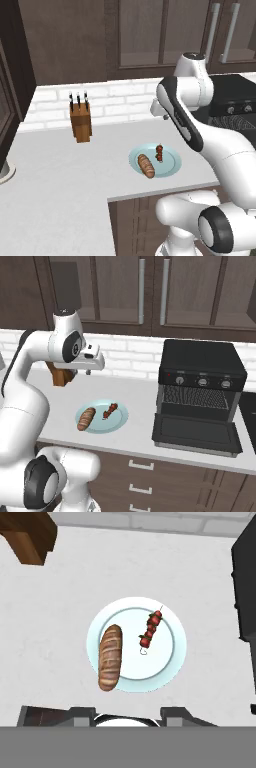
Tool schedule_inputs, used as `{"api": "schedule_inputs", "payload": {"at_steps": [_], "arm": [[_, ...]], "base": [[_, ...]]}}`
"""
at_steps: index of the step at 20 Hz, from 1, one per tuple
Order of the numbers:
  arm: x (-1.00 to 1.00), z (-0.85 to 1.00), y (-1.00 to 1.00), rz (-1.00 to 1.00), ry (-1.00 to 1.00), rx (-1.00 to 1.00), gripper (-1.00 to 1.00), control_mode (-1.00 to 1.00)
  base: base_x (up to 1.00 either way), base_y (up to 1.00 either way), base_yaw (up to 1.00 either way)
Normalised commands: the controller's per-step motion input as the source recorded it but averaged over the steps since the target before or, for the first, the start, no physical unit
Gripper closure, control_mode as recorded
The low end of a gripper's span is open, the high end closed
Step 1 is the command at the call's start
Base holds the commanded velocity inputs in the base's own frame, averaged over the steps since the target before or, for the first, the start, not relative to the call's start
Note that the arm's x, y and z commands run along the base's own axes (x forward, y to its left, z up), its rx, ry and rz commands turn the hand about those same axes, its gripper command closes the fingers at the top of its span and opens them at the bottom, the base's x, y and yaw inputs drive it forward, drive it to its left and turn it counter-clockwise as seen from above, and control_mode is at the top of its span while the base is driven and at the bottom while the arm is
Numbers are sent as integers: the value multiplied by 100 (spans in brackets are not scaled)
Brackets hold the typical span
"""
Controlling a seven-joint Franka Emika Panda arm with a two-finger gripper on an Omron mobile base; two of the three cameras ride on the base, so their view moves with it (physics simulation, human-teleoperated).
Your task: Pick up the kebab skewer and baguette bread, and place them inside the toaster oven. Close the toaster oven door and start by setting the timer.
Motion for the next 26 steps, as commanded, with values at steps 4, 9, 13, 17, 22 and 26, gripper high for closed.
{"api": "schedule_inputs", "payload": {"at_steps": [4, 9, 13, 17, 22, 26], "arm": [[0, -14, -8, 0, 0, -1, -100, -100], [-8, -21, -85, 7, -1, 5, -100, -100], [-14, -11, -100, 20, -15, 13, -100, -100], [-23, -18, -100, 31, -34, 21, -100, -100], [-19, -40, -100, 30, -39, 18, -100, -100], [-1, -41, -100, 29, -27, 16, -100, -100]], "base": [[0, 0, 0], [0, 0, 0], [0, 0, 0], [0, 0, 0], [0, 0, 0], [0, 0, 0]]}}
